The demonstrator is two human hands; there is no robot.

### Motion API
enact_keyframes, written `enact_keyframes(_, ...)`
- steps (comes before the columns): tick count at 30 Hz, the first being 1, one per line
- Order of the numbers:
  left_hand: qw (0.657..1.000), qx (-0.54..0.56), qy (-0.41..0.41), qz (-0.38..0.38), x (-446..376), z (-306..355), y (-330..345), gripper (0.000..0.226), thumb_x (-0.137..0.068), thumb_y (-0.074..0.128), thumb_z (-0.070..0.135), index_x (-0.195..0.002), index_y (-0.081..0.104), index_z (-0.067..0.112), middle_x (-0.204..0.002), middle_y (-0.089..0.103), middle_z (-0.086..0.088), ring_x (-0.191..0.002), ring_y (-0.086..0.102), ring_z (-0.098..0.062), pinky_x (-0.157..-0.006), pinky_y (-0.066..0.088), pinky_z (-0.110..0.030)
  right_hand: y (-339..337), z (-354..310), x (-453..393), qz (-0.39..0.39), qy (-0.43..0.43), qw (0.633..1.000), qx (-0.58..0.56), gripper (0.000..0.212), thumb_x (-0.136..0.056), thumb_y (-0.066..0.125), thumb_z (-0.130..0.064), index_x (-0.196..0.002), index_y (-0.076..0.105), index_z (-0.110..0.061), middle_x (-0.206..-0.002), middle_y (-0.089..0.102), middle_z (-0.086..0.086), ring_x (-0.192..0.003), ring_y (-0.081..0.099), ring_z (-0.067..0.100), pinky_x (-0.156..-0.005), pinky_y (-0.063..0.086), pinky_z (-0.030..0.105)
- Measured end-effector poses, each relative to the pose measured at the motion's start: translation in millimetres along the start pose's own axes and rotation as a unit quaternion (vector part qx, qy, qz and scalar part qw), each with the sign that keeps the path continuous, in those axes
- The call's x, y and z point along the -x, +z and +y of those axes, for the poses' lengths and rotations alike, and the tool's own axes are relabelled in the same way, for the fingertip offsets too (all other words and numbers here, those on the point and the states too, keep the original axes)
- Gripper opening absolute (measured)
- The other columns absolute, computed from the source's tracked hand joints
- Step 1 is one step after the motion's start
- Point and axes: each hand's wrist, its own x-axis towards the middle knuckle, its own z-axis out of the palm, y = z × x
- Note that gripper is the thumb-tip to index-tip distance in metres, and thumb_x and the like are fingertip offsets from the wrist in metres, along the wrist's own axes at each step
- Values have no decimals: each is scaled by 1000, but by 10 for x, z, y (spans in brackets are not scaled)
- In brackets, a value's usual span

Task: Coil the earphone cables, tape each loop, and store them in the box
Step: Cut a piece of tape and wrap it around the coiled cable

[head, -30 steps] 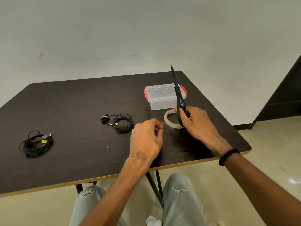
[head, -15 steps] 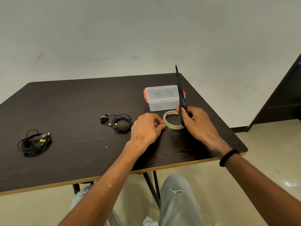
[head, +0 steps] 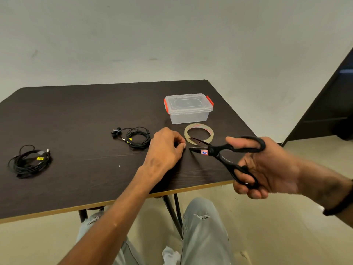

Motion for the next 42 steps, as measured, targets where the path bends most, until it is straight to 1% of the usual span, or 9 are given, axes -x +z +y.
enact_keyframes(7,998,-38,34,24,66,28,-15,8,-93,72,28,-97,78,24,-100,62,6,-82,62,-10,-82,57,-33,-53,-255,-16,8,27,999,-15,76,-80,54,-77,-55,51,-6,-69,57,19,-41,52,23,-37,42,23)
enact_keyframes(16,1000,-5,5,11,116,73,-58,7,-84,69,27,-77,67,26,-91,76,8,-74,68,-8,-75,62,-39,-108,-218,-163,-10,22,997,-69,70,-81,62,-70,-55,51,-6,-69,58,18,-40,53,21,-37,47,23)
enact_keyframes(20,1000,18,-12,-19,119,72,-86,10,-80,70,27,-73,65,25,-98,78,6,-72,70,-7,-72,60,-32,-150,-191,-209,-5,19,997,-81,68,-79,66,-68,-55,51,-7,-69,58,17,-40,53,20,-38,46,22)
enact_keyframes(25,998,52,-5,-32,161,57,-137,7,-83,73,22,-77,69,22,-106,75,10,-60,56,19,-71,47,-12,-195,-212,-237,11,15,996,-87,67,-76,71,-67,-56,53,-6,-70,59,18,-42,52,22,-41,47,21)
enact_keyframes(28,995,96,-16,-16,174,23,-153,5,-88,73,23,-84,74,24,-102,76,14,-60,61,11,-74,52,-13,-170,-183,-214,14,10,998,-60,67,-78,67,-67,-56,52,-6,-71,58,19,-42,52,23,-40,45,23)
enact_keyframes(30,986,162,-42,4,209,8,-181,6,-92,73,23,-90,79,26,-94,78,16,-74,69,7,-77,53,-12,-110,-142,-209,32,-3,999,12,67,-80,65,-69,-58,51,-7,-73,58,19,-47,53,24,-43,43,25)
enact_keyframes(33,937,330,-117,8,343,-9,-289,14,-98,69,16,-103,80,23,-98,81,6,-95,75,-9,-88,58,-25,49,-136,-196,119,-24,972,199,64,-72,72,-74,-60,55,-14,-70,58,10,-55,52,20,-51,42,26)
enact_keyframes(38,804,551,-223,-2,528,-30,-549,19,-99,63,3,-112,76,8,-106,79,-10,-86,71,-13,-86,57,-30,153,-247,-201,248,-38,841,479,66,-66,78,-80,-66,60,-17,-55,57,-6,-49,48,9,-53,38,25)
enact_keyframes(42,736,625,-260,-7,587,-94,-695,25,-89,70,5,-113,76,7,-103,77,-10,-82,69,-13,-86,56,-30,140,-249,-351,314,-81,776,541,53,-69,81,-72,-74,67,-20,-82,61,-7,-67,55,9,-61,48,26)
